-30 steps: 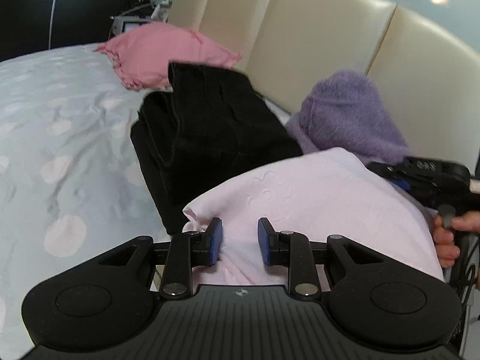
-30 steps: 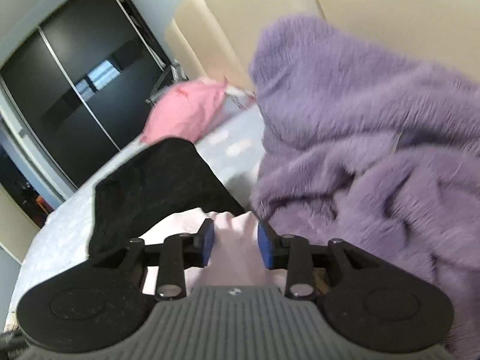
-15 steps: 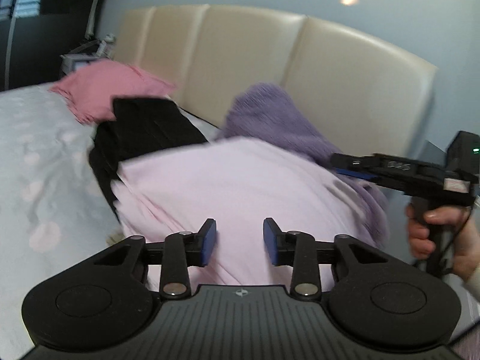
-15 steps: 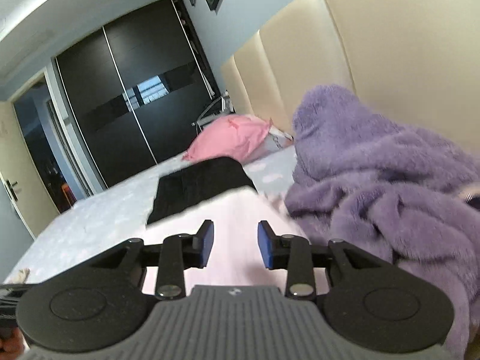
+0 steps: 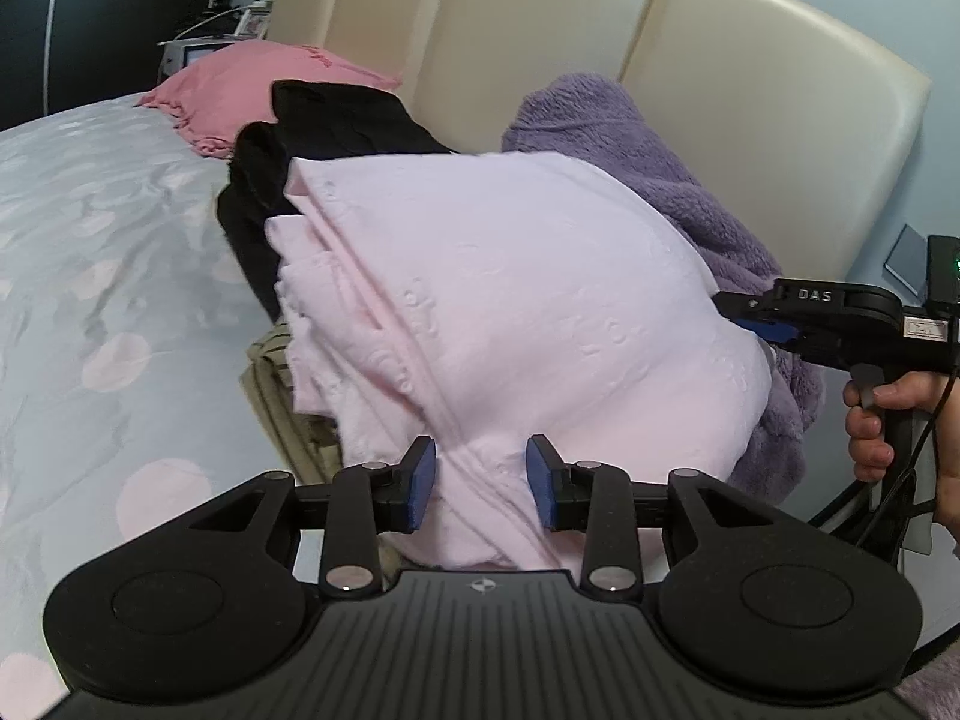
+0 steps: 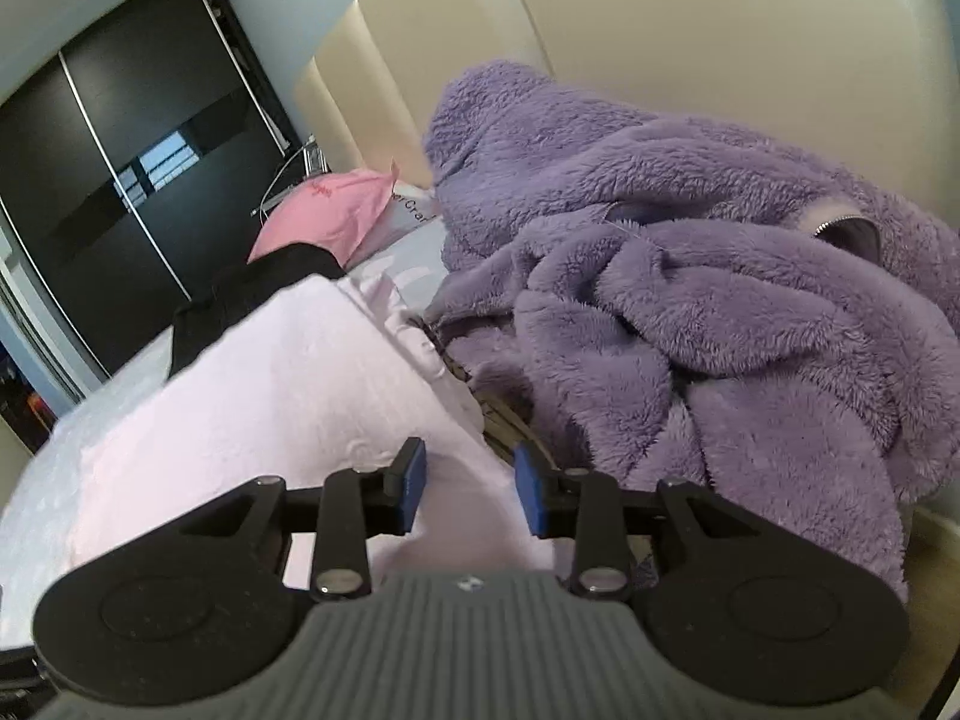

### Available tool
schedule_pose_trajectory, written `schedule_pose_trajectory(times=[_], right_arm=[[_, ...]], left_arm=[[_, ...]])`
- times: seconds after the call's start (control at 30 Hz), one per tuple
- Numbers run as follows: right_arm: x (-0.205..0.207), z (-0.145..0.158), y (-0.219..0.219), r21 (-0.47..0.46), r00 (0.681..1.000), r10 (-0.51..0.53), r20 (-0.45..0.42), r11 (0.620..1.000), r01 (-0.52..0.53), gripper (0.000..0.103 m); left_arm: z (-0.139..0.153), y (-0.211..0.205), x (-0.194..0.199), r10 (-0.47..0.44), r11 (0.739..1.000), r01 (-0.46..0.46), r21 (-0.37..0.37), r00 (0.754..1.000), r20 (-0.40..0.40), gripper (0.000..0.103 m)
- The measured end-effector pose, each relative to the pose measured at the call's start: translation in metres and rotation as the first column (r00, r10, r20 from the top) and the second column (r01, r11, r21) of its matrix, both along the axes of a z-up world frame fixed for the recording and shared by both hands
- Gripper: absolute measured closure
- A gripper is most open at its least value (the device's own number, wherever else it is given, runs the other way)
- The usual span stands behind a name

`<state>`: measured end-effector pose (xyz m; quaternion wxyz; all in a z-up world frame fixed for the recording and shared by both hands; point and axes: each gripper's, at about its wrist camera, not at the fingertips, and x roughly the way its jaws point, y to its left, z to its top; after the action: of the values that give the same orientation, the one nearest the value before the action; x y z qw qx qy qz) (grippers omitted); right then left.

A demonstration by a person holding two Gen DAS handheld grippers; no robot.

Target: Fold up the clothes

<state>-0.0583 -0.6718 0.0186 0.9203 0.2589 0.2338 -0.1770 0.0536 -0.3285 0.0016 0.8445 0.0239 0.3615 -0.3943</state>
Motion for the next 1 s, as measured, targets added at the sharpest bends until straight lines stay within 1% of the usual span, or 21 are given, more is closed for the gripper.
schedule_pose_trajectory(times=[0.1, 0.17, 0.2, 0.27, 0.3, 0.33, 0.4, 0.47, 0.53, 0.57, 0.67, 0.7, 0.77, 0.83, 0.93, 1.0], right_arm=[[0.001, 0.016, 0.011, -0.059, 0.999, 0.032, 0.005, 0.998, -0.032, 0.057], [0.007, 0.032, 0.025, -0.095, 0.995, 0.099, 0.008, 0.991, -0.098, 0.048], [0.01, 0.04, 0.031, -0.113, 0.991, 0.132, 0.009, 0.985, -0.131, 0.046], [0.016, 0.056, 0.045, -0.149, 0.98, 0.199, 0.009, 0.969, -0.195, 0.037], [0.019, 0.064, 0.051, -0.167, 0.973, 0.232, 0.007, 0.959, -0.227, 0.036], [0.026, 0.073, 0.062, -0.183, 0.961, 0.277, -0.013, 0.944, -0.275, 0.032], [0.04, 0.092, 0.085, -0.215, 0.929, 0.367, -0.052, 0.904, -0.369, 0.03], [0.052, 0.109, 0.109, -0.228, 0.901, 0.427, -0.074, 0.872, -0.432, 0.027], [0.065, 0.123, 0.135, -0.22, 0.876, 0.476, -0.083, 0.848, -0.482, 0.023], [0.072, 0.13, 0.149, -0.216, 0.863, 0.499, -0.084, 0.836, -0.505, 0.019], [0.084, 0.145, 0.196, -0.217, 0.823, 0.562, -0.08, 0.796, -0.565, 0.014], [0.086, 0.147, 0.212, -0.218, 0.81, 0.581, -0.079, 0.783, -0.583, 0.014], [0.089, 0.148, 0.245, -0.22, 0.782, 0.617, -0.084, 0.754, -0.619, 0.013], [0.091, 0.144, 0.277, -0.209, 0.746, 0.66, -0.088, 0.721, -0.661, 0.013], [0.088, 0.134, 0.324, -0.176, 0.692, 0.717, -0.08, 0.673, -0.718, 0.013], [0.086, 0.127, 0.355, -0.154, 0.654, 0.753, -0.073, 0.639, -0.754, 0.013]], left_arm=[[0.008, 0.015, -0.006, 0.029, 1.0, -0.029, 0.006, 0.999, 0.017, 0.07], [0.013, 0.029, -0.01, 0.05, 0.999, -0.05, 0.011, 0.998, 0.036, 0.064], [0.017, 0.036, -0.012, 0.059, 0.998, -0.06, 0.01, 0.997, 0.048, 0.063], [0.023, 0.054, -0.016, 0.078, 0.997, -0.078, 0.002, 0.994, 0.076, 0.059], [0.027, 0.063, -0.018, 0.09, 0.996, -0.09, -0.001, 0.992, 0.091, 0.058], [0.031, 0.073, -0.02, 0.103, 0.995, -0.103, -0.003, 0.989, 0.107, 0.054], [0.038, 0.093, -0.025, 0.13, 0.991, -0.13, -0.007, 0.982, 0.138, 0.05], [0.046, 0.114, -0.03, 0.156, 0.988, -0.156, -0.012, 0.973, 0.17, 0.045], [0.054, 0.134, -0.035, 0.182, 0.983, -0.182, -0.019, 0.962, 0.201, 0.042], [0.056, 0.145, -0.038, 0.196, 0.98, -0.196, -0.021, 0.957, 0.214, 0.041], [0.061, 0.178, -0.043, 0.234, 0.971, -0.236, -0.02, 0.942, 0.239, 0.041], [0.063, 0.189, -0.045, 0.25, 0.967, -0.254, -0.016, 0.936, 0.247, 0.04], [0.065, 0.211, -0.048, 0.285, 0.956, -0.293, -0.01, 0.922, 0.261, 0.034], [0.066, 0.229, -0.051, 0.309, 0.947, -0.322, 0.002, 0.908, 0.283, 0.031], [0.066, 0.251, -0.057, 0.324, 0.934, -0.355, 0.032, 0.883, 0.339, 0.03], [0.066, 0.263, -0.061, 0.347, 0.922, -0.386, 0.035, 0.863, 0.366, 0.029]])
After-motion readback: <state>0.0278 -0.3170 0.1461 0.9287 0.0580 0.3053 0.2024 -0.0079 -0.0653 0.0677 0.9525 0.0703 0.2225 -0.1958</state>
